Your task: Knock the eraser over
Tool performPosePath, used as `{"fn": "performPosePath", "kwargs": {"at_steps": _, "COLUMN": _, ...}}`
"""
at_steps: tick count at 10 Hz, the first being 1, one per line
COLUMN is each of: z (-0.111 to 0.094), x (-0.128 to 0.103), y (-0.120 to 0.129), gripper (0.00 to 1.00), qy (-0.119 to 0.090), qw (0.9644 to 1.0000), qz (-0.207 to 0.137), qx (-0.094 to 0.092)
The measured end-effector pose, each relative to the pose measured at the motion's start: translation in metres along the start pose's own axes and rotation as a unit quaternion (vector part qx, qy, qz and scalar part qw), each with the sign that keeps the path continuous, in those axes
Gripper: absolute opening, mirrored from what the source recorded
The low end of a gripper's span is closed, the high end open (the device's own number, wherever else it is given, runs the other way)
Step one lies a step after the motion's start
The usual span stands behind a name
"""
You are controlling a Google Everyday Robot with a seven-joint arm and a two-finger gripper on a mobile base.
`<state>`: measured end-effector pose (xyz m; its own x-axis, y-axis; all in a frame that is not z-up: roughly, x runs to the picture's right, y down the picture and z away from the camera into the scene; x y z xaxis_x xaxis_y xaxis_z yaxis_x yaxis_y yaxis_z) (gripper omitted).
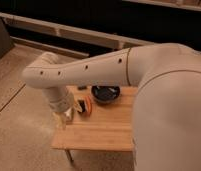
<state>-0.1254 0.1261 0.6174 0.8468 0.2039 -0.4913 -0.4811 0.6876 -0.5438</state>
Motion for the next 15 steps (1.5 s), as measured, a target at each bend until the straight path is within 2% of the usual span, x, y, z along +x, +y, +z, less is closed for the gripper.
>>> {"fn": "performPosePath", "kwargs": {"at_steps": 1, "z": -0.005, "x": 0.001, "y": 0.003, "gripper": 0.65, "qy": 0.013, "qw": 0.9985, "qz": -0.052, "qx": 0.008}}
{"fn": "performPosePath", "kwargs": {"at_steps": 2, "z": -0.008, "x": -0.001, "y": 0.006, "gripper": 0.65, "qy": 0.026, "qw": 0.9946, "qz": -0.099, "qx": 0.015}}
{"fn": "performPosePath", "kwargs": {"at_steps": 3, "z": -0.013, "x": -0.002, "y": 0.009, "gripper": 0.65, "qy": 0.038, "qw": 0.9884, "qz": -0.146, "qx": 0.022}}
{"fn": "performPosePath", "kwargs": {"at_steps": 4, "z": -0.016, "x": -0.005, "y": 0.011, "gripper": 0.65, "qy": 0.044, "qw": 0.9829, "qz": -0.177, "qx": 0.027}}
{"fn": "performPosePath", "kwargs": {"at_steps": 6, "z": -0.021, "x": -0.011, "y": 0.013, "gripper": 0.65, "qy": 0.049, "qw": 0.9766, "qz": -0.207, "qx": 0.034}}
{"fn": "performPosePath", "kwargs": {"at_steps": 10, "z": -0.021, "x": -0.012, "y": 0.013, "gripper": 0.65, "qy": 0.047, "qw": 0.9766, "qz": -0.207, "qx": 0.035}}
{"fn": "performPosePath", "kwargs": {"at_steps": 11, "z": -0.021, "x": -0.014, "y": 0.011, "gripper": 0.65, "qy": 0.042, "qw": 0.9765, "qz": -0.208, "qx": 0.037}}
{"fn": "performPosePath", "kwargs": {"at_steps": 12, "z": -0.022, "x": -0.021, "y": 0.007, "gripper": 0.65, "qy": 0.024, "qw": 0.9747, "qz": -0.219, "qx": 0.039}}
{"fn": "performPosePath", "kwargs": {"at_steps": 14, "z": -0.023, "x": -0.041, "y": -0.008, "gripper": 0.65, "qy": -0.038, "qw": 0.967, "qz": -0.248, "qx": 0.045}}
{"fn": "performPosePath", "kwargs": {"at_steps": 15, "z": -0.021, "x": -0.049, "y": -0.013, "gripper": 0.65, "qy": -0.071, "qw": 0.9629, "qz": -0.258, "qx": 0.039}}
